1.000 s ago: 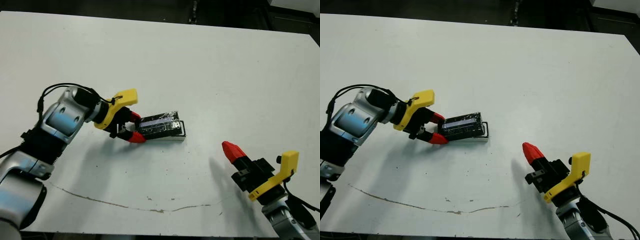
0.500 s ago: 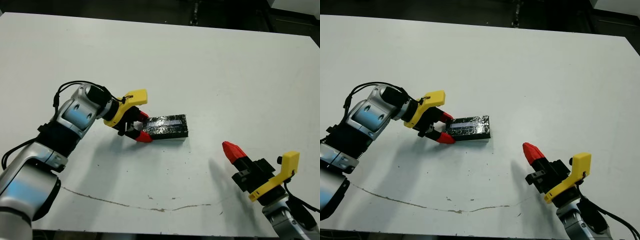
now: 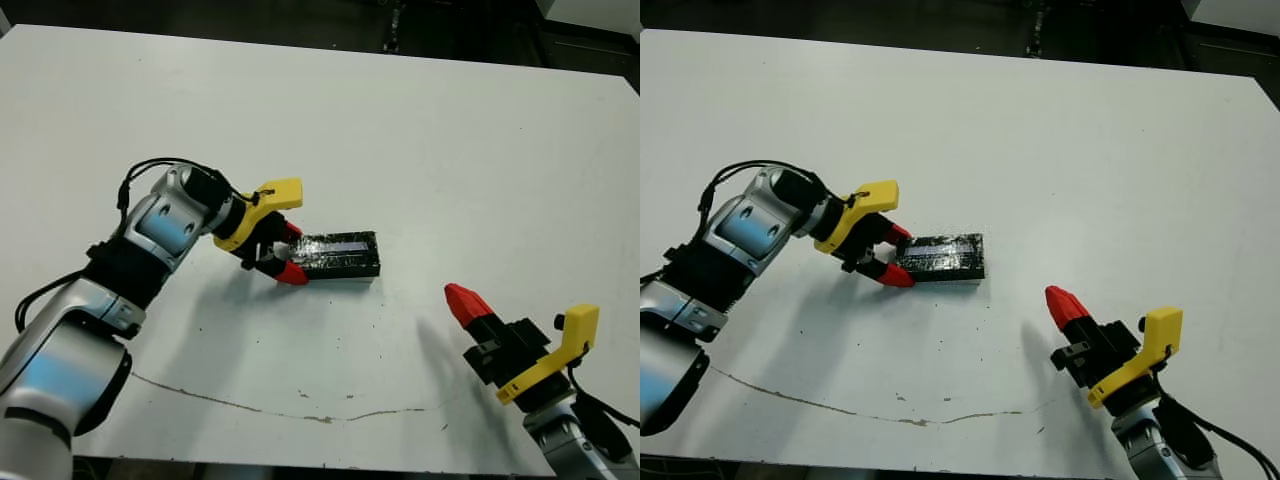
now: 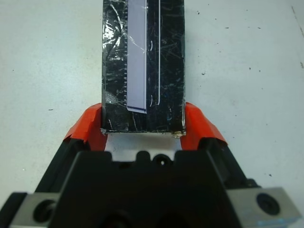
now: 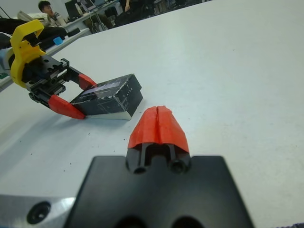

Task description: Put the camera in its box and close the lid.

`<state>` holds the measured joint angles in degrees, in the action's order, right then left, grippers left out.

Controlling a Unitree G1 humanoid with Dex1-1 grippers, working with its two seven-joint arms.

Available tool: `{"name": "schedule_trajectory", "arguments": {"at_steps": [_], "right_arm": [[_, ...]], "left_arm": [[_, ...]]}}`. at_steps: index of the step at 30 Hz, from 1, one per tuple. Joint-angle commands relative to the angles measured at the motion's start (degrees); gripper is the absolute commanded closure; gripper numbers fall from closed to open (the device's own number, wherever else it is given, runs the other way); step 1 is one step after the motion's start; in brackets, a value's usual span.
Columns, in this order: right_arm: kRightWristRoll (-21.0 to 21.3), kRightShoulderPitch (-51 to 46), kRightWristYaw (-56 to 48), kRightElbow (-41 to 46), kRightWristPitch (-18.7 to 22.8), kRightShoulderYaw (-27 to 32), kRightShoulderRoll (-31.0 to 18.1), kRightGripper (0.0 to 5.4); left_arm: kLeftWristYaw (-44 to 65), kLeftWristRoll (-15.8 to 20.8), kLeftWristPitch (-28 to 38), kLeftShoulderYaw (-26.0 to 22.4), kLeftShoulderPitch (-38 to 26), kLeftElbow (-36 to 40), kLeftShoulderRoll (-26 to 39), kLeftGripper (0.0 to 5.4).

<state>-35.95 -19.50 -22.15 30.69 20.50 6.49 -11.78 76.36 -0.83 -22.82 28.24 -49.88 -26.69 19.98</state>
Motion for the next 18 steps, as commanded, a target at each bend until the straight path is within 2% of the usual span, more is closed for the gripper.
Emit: {"name": "schedule_trajectory", "arguments": {"at_steps": [1, 6, 12, 18], "right_arm": [[-0.3, -0.3, 0.3, -0.4, 0.1, 0.5, -0.1, 5.40], [0.0, -0.1, 0.2, -0.5, 0.0, 0.5, -0.4, 5.40], [-0.3, 0.2, -0.2, -0.8, 0.0, 0.6, -0.5, 5.40], [-0.1, 0.3, 0.4, -0.3, 0.5, 0.5, -0.6, 5.40]], "left_arm": [[-0.7, -0.6, 4.6, 2.4, 2.8, -0.7, -4.0, 1.53], [-1.0, -1.1, 7.4, 1.7, 3.1, -2.1, -3.6, 0.79], [-0.8, -0.3, 7.5, 0.2, 4.2, -1.2, -2.1, 0.01], [-1.4, 1.5, 5.2, -2.9, 5.9, 1.5, 0.3, 0.01]]}}
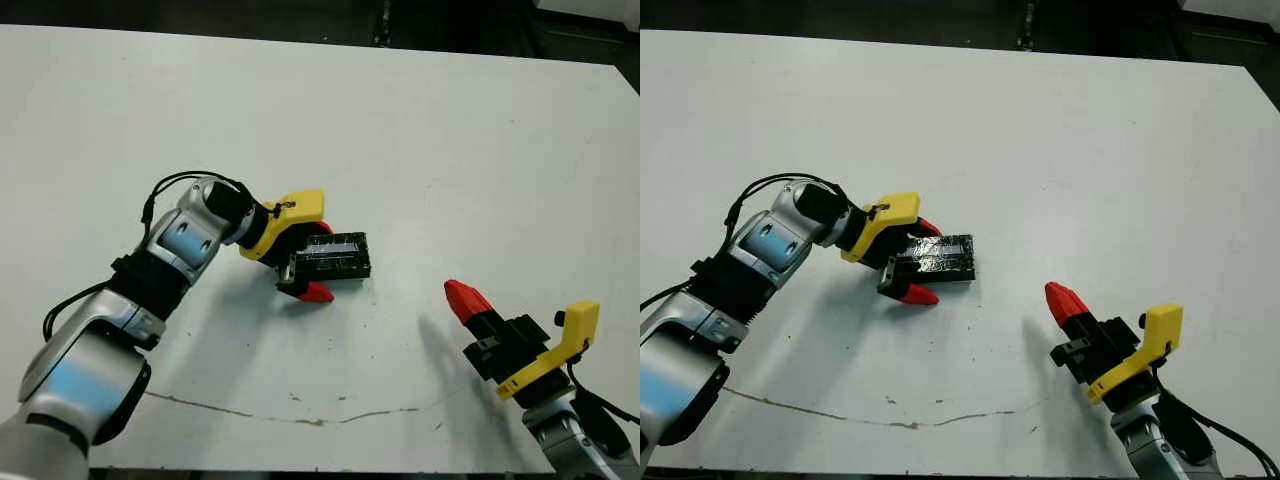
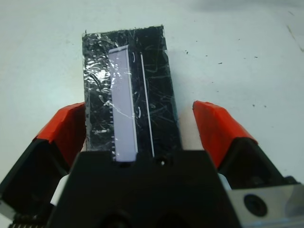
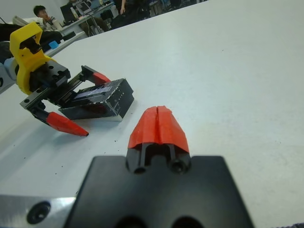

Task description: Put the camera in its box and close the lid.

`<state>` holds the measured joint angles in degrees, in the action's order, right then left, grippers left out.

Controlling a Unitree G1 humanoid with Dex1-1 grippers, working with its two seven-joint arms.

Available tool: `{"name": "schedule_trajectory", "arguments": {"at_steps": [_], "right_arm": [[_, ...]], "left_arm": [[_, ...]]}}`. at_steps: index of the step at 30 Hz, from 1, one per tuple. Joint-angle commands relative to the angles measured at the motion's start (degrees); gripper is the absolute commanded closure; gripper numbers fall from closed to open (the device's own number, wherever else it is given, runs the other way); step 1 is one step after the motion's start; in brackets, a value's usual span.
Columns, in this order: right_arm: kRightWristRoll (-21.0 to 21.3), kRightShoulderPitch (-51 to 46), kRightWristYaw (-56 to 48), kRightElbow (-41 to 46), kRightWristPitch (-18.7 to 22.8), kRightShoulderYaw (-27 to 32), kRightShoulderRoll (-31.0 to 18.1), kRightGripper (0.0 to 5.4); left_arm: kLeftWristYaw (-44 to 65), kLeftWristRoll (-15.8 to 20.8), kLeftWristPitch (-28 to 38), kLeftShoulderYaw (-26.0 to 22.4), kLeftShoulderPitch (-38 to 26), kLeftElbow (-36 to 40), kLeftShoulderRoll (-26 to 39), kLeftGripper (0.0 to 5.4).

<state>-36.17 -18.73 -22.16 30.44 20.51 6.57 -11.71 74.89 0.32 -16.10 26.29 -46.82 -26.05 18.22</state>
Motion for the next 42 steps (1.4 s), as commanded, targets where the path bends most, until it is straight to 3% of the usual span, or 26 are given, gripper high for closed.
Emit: {"name": "schedule_trajectory", "arguments": {"at_steps": [1, 15, 24, 29, 32, 36, 39, 42], "right_arm": [[-0.1, -0.4, 0.3, -0.1, 0.6, 0.4, -0.7, 5.40], [0.0, -0.8, 0.9, 0.3, 1.0, 0.1, -0.5, 5.40], [-0.1, -0.8, 0.8, 0.3, 1.2, -0.2, -0.6, 5.40], [0.3, -0.8, 0.0, -0.3, 0.3, -0.3, -0.7, 5.40], [0.4, -0.8, 0.1, -0.3, 0.2, -0.4, -0.6, 5.40], [0.1, -0.8, 0.7, -0.1, 0.7, -0.4, -0.3, 5.40], [-0.1, -0.7, 0.7, -0.2, 0.7, -0.5, -0.2, 5.40], [-0.1, -0.7, 1.4, 0.1, 1.1, -0.5, -0.1, 5.40]], "left_arm": [[-0.2, 0.9, -1.9, -1.8, 3.5, 1.5, 2.6, 0.01], [-6.7, 13.4, -7.8, -20.4, 14.4, 16.9, 11.9, 0.01], [-8.4, 18.4, -7.5, -28.7, 19.7, 22.5, 18.3, 0.01], [-8.7, 24.1, -9.7, -34.0, 21.4, 24.1, 20.4, 0.01], [-14.5, 28.5, -10.8, -38.5, 23.7, 27.4, 16.7, 0.01], [-34.3, 31.8, -12.1, -40.9, 29.4, 40.1, 4.4, 0.40], [-44.3, 30.9, -10.3, -37.3, 31.4, 45.0, -4.3, 0.86], [-49.4, 26.9, -7.0, -31.4, 33.2, 46.4, -9.8, 1.35]]}}
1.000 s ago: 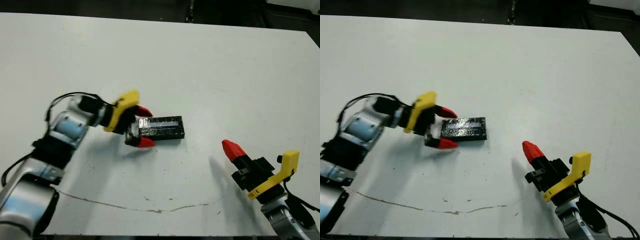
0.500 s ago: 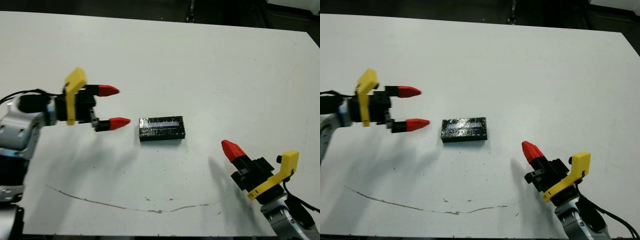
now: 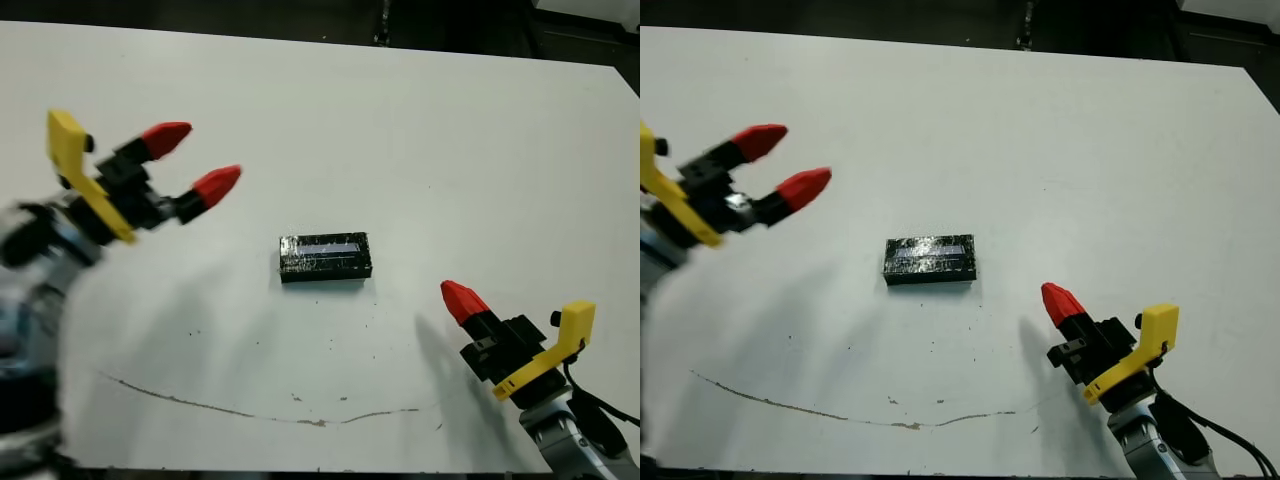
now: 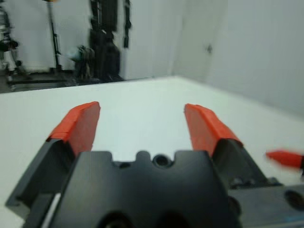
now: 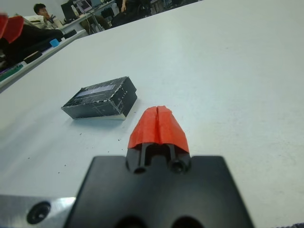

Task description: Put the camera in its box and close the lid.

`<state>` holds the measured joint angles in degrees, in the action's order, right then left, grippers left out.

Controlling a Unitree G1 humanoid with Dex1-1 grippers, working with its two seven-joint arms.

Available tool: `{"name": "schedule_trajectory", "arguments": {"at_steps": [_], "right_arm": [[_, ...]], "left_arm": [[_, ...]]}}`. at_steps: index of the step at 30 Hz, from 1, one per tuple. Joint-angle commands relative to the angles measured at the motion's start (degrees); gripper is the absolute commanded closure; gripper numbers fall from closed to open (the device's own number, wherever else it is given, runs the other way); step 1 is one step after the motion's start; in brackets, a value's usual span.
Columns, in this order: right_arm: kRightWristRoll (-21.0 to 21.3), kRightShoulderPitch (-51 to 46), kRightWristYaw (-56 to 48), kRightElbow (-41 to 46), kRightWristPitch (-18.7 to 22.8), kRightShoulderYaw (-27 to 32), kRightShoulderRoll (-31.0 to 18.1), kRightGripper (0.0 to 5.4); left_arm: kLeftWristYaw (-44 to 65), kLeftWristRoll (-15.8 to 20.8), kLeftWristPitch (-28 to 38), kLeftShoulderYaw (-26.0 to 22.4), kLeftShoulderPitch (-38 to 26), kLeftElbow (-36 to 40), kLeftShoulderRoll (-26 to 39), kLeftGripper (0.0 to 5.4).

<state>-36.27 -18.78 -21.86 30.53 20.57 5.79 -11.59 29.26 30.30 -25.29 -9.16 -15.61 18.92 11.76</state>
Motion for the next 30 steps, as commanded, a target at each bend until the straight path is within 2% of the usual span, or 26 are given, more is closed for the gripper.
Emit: {"name": "schedule_trajectory", "arguments": {"at_steps": [1, 5, 10, 17, 27, 30], "right_arm": [[0.1, -0.7, 1.3, 0.1, 1.0, 0.3, -0.2, 5.40], [-0.1, -0.8, 1.4, -0.2, 0.3, 0.3, 0.2, 5.40], [0.3, -0.9, 1.4, -0.3, -0.1, 0.3, 0.3, 5.40], [0.6, -0.8, 1.7, -0.1, 0.2, 0.5, -0.2, 5.40], [0.4, -0.5, 1.7, -0.2, 0.1, 0.4, 0.2, 5.40], [0.9, -0.5, 1.7, -0.3, -0.2, 0.2, 0.3, 5.40]], "left_arm": [[-5.3, -4.1, 2.4, 6.1, 2.4, 1.7, -4.7, 1.51], [-11.6, -8.2, 1.4, 13.4, 3.0, 1.1, -9.7, 2.04], [-15.8, -11.8, 0.3, 17.8, 2.2, -1.8, -12.4, 2.77], [-17.3, -12.6, -4.8, 19.5, 0.6, -4.2, -12.6, 3.85], [-19.6, -11.6, -11.8, 19.1, 0.9, -4.3, -14.2, 5.39], [-20.7, -11.8, -14.5, 19.2, 1.0, -3.8, -14.2, 5.39]]}}
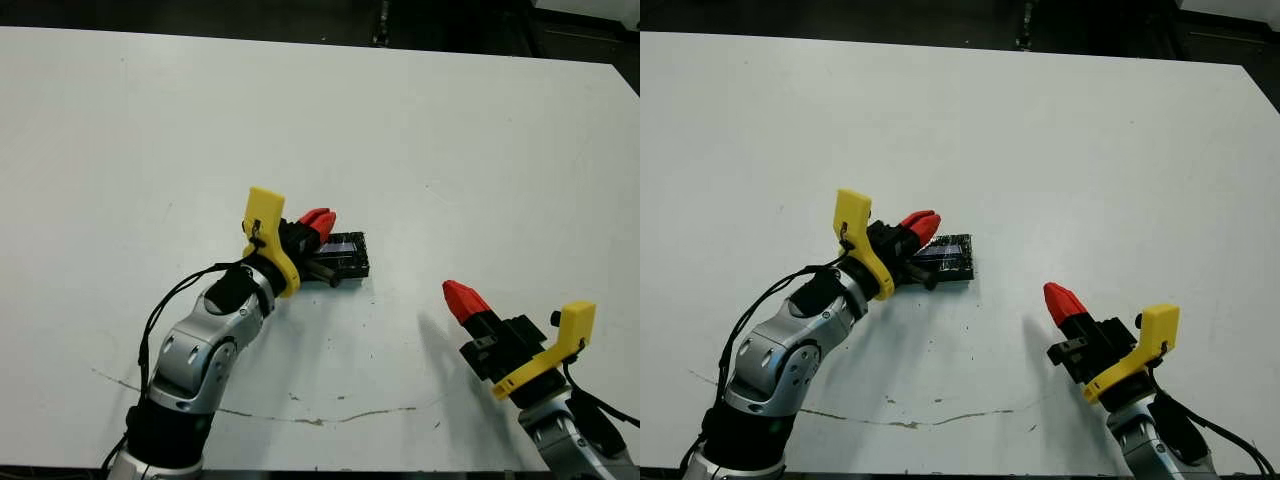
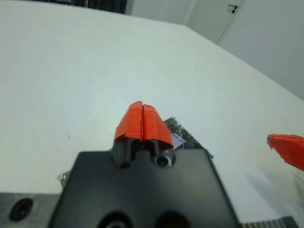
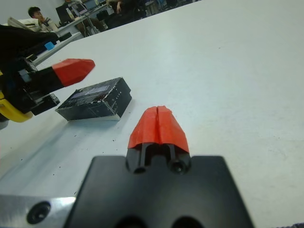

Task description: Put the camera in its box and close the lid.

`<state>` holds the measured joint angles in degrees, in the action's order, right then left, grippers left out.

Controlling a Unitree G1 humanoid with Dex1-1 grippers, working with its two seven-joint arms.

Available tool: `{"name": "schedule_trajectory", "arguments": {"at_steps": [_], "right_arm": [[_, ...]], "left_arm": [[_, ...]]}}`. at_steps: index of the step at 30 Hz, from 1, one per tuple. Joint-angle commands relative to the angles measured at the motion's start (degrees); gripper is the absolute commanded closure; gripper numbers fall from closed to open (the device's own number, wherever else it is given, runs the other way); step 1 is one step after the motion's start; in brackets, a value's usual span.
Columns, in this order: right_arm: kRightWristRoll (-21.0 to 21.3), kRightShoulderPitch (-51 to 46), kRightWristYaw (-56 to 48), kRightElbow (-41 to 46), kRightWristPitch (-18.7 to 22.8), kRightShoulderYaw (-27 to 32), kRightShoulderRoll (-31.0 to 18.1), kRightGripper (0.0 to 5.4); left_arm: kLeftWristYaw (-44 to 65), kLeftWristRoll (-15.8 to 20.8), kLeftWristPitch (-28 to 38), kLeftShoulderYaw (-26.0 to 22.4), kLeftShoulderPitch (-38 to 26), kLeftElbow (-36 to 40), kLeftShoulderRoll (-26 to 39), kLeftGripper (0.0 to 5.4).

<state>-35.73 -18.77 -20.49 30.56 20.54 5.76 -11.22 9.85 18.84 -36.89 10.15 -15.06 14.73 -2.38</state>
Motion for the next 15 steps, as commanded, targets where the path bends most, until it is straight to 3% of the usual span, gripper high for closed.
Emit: {"name": "schedule_trajectory", "arguments": {"at_steps": [1, 10, 15], "right_arm": [[0.3, -0.6, 0.5, -0.3, 0.0, 0.3, 0.0, 5.40], [0.8, -1.0, 1.1, 0.2, 0.1, 0.2, 0.5, 5.40], [0.4, -0.9, 0.6, 0.1, -0.3, 0.2, 0.5, 5.40]], "left_arm": [[-1.7, -0.3, -3.8, -0.2, 0.5, 0.5, -0.2, 5.39], [-3.2, -0.3, -9.6, 0.6, 1.7, -0.7, -0.6, 5.39], [-1.9, -1.1, -8.4, 1.7, 2.3, -4.0, 0.2, 5.39]]}}
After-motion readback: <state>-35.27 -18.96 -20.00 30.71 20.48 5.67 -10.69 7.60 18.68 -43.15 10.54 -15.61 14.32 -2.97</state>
